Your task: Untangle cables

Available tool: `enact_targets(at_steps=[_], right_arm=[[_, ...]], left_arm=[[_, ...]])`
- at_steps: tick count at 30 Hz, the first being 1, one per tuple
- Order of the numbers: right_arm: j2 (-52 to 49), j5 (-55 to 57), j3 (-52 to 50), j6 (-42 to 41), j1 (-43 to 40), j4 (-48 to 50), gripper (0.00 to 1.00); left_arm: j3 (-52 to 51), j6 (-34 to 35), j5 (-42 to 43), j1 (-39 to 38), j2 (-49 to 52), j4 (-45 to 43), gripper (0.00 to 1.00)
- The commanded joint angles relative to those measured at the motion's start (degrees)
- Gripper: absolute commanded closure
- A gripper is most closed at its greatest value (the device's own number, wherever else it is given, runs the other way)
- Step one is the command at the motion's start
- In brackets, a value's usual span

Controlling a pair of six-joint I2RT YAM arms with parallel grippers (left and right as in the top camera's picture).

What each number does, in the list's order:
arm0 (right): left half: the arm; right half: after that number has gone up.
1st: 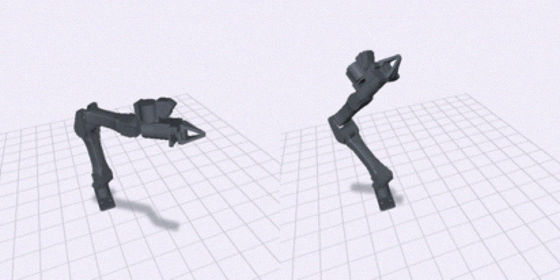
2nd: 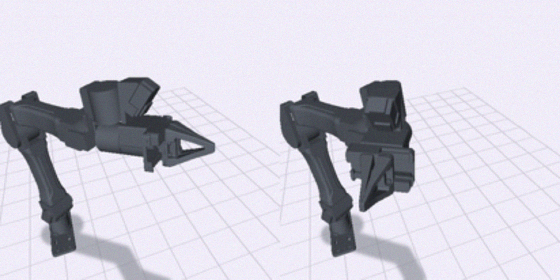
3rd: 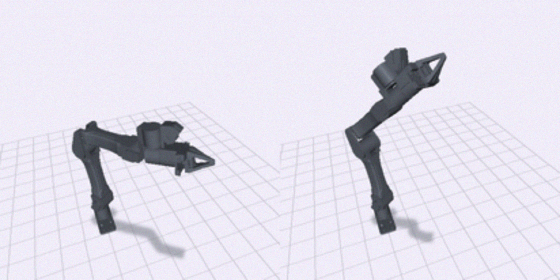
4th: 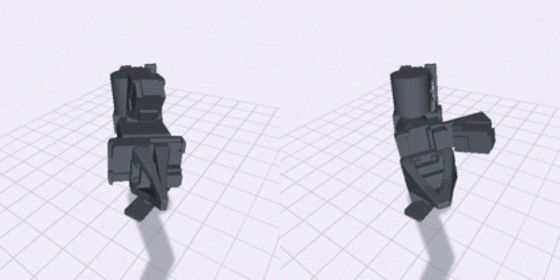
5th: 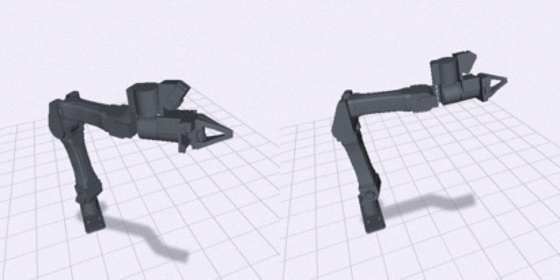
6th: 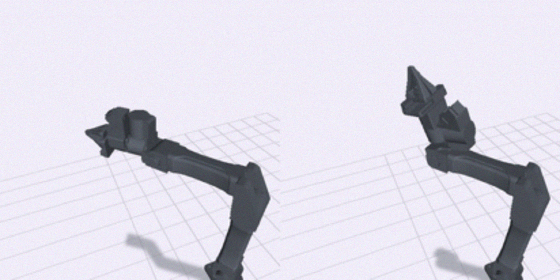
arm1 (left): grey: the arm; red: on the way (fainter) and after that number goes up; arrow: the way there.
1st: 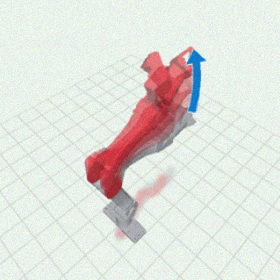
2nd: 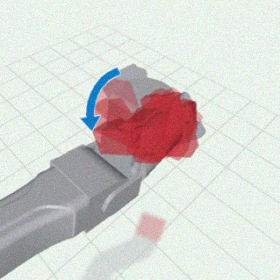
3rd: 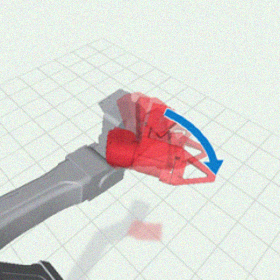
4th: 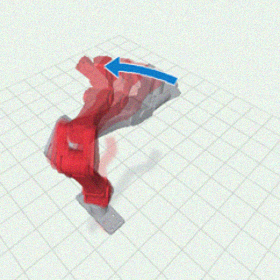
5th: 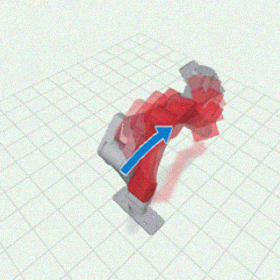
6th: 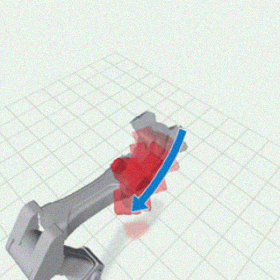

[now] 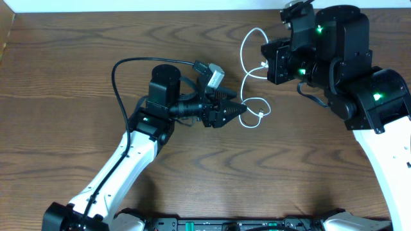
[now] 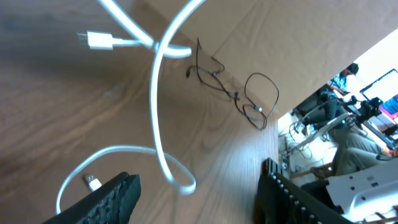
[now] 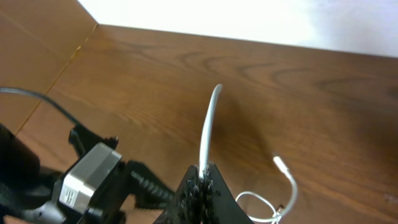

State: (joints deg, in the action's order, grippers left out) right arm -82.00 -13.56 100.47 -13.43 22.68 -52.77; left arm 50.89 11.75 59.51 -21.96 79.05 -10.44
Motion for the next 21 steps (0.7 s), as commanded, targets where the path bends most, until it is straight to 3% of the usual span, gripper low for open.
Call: enact_targets(at_steps=[1, 5, 7, 10, 11, 16, 21], right_arm=[[0.3, -3.3, 0.3, 0.2, -0.1, -0.4, 0.99], [0.4, -3.5, 0.3, 0.2, -0.1, -0.4, 0.99], [0.4, -3.5, 0.3, 0.2, -0.1, -0.5, 0.99], [0.4, -3.5, 0.3, 0.7, -0.2, -0.6, 0.99], [0.4, -3.2, 0.3, 0.8, -0.2, -0.6, 0.99], [0.4, -0.6, 0.3, 0.8, -0.7, -0.9, 0.99], [0.3, 9.2, 0.3, 0.8, -1.3, -2.8, 0.99]], left_arm=[[-0.1, 1.7, -4.2, -1.2, 2.0, -2.5, 0.33], [-0.1, 4.0, -5.2, -2.7, 5.0, -6.2, 0.34], [-0.1, 4.0, -5.2, -3.3, 6.3, -7.3, 0.50], [-0.1, 5.6, -5.9, -3.4, 6.8, -8.0, 0.89], [-0.1, 6.4, -6.8, -3.3, 6.4, -8.2, 0.92], [-0.1, 6.4, -7.9, -3.2, 4.4, -8.5, 0.92], [-0.1, 6.3, -8.0, -2.8, 1.1, -7.6, 0.92]])
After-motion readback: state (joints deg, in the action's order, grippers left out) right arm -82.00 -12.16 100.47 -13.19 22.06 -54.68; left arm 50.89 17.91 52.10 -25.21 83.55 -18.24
